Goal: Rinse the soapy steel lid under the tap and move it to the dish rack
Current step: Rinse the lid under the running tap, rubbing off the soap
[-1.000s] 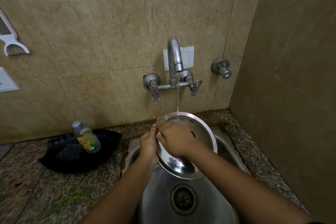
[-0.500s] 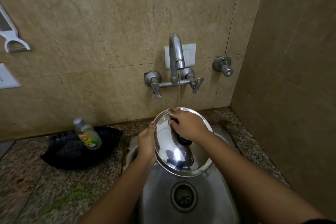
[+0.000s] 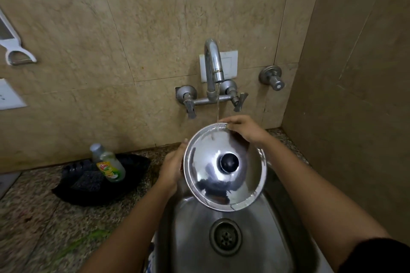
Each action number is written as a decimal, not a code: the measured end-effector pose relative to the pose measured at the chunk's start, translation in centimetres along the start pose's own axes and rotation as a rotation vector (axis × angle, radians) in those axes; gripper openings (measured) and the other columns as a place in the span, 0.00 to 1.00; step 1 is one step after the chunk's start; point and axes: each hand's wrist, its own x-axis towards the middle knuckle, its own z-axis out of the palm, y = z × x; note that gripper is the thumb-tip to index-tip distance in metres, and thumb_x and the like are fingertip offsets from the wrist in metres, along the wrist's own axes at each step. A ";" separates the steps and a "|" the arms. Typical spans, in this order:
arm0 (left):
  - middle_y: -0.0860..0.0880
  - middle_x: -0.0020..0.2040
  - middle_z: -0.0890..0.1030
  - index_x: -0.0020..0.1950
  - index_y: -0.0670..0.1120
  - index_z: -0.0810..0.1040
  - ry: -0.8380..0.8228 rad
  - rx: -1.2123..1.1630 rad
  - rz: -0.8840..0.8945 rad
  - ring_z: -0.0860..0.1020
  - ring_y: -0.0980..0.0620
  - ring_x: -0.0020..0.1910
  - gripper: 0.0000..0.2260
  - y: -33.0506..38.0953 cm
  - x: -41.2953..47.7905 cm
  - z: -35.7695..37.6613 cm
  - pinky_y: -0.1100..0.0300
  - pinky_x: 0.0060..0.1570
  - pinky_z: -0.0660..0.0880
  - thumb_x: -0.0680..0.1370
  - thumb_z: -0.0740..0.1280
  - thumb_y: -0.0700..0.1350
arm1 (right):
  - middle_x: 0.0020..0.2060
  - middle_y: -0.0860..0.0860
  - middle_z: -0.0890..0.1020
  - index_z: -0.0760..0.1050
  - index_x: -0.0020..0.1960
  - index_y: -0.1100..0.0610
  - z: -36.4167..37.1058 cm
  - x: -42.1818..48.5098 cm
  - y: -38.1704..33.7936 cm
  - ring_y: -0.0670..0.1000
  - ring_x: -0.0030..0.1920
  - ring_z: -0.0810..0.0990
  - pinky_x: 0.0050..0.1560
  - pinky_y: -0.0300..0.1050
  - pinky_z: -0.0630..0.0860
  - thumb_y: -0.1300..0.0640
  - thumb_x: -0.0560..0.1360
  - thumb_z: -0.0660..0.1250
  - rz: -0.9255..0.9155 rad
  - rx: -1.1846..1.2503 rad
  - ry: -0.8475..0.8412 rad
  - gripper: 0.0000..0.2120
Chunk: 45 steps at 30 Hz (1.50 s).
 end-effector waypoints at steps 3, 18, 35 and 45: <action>0.43 0.42 0.85 0.46 0.40 0.83 -0.085 0.187 0.069 0.82 0.46 0.41 0.20 0.4 0.3 0.7 0.57 0.41 0.78 0.76 0.64 0.57 | 0.56 0.60 0.81 0.77 0.61 0.65 1.4 0.6 -1.3 0.47 0.48 0.77 0.44 0.25 0.72 0.65 0.78 0.62 -0.036 -0.153 -0.203 0.13; 0.44 0.37 0.77 0.40 0.42 0.75 0.416 -0.180 -0.228 0.76 0.44 0.36 0.16 -1.7 1.3 0.1 0.49 0.46 0.77 0.78 0.64 0.54 | 0.69 0.49 0.73 0.70 0.70 0.55 3.3 -4.0 6.7 0.49 0.72 0.66 0.70 0.40 0.60 0.59 0.79 0.61 -0.235 -0.471 0.161 0.19; 0.43 0.39 0.79 0.39 0.43 0.75 0.394 -0.142 -0.209 0.79 0.42 0.42 0.18 -0.9 3.4 5.3 0.49 0.49 0.78 0.79 0.61 0.57 | 0.63 0.52 0.78 0.72 0.67 0.54 3.2 -3.1 5.1 0.52 0.64 0.74 0.62 0.44 0.68 0.54 0.80 0.59 -0.158 -0.463 0.341 0.17; 0.45 0.30 0.76 0.34 0.41 0.76 0.393 0.072 0.178 0.74 0.48 0.31 0.19 -2.1 0.3 4.3 0.59 0.32 0.69 0.81 0.60 0.50 | 0.62 0.54 0.68 0.67 0.61 0.53 6.6 -3.9 5.3 0.52 0.51 0.79 0.48 0.44 0.76 0.45 0.79 0.57 -0.097 -0.684 0.246 0.15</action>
